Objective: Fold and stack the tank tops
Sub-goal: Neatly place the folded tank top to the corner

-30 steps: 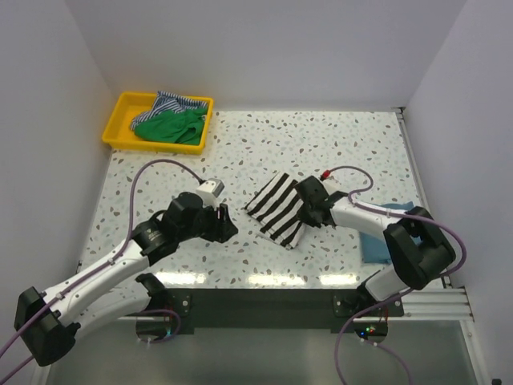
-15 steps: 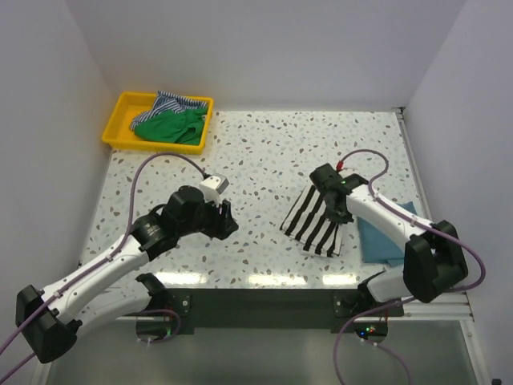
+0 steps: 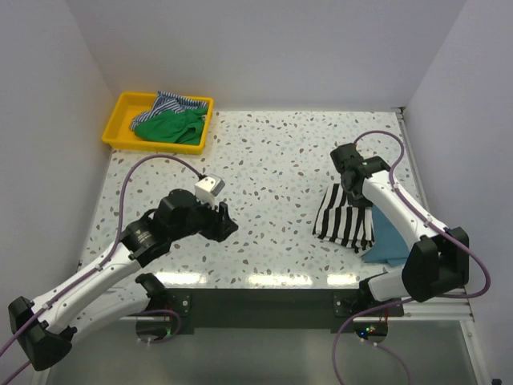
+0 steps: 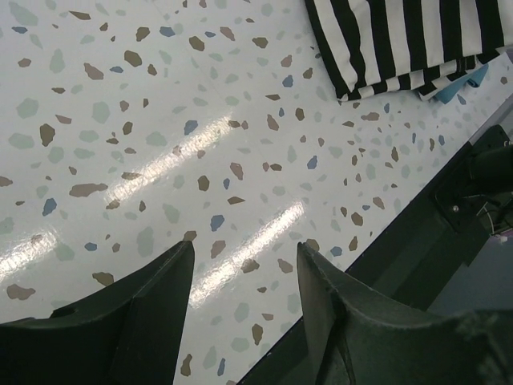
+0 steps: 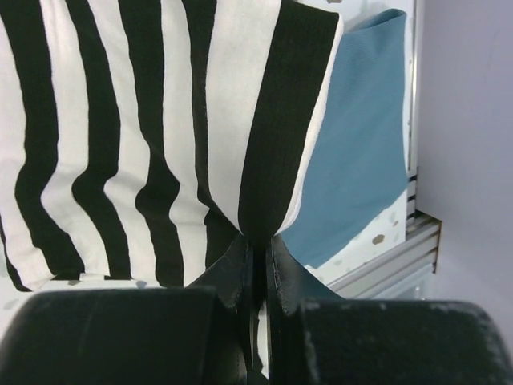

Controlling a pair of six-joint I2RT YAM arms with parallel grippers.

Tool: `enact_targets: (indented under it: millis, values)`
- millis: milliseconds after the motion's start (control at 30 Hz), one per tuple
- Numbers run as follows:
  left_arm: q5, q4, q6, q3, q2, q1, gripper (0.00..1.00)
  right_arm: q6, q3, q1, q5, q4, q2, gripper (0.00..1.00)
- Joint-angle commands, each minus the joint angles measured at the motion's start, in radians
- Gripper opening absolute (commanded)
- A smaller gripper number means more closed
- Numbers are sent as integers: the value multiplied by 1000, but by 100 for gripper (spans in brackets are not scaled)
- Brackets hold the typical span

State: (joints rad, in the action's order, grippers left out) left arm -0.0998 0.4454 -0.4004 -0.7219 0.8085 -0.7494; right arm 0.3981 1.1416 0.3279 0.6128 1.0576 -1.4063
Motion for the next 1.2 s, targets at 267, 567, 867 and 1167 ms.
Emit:
enact_targets:
  millis: [267, 567, 867, 1167]
  values:
    - [2, -10, 21, -1, -25, -14, 60, -215, 73, -167, 8, 42, 36, 0]
    - [8, -10, 18, 1, -25, -24, 60, -217, 30, -260, -19, -13, 24, 0]
    - [9, -8, 20, 1, -22, -30, 61, -205, 46, -368, -18, 2, 20, 0]
    - [18, -7, 17, 1, -28, -39, 61, -186, 49, -431, -16, 18, 36, 0]
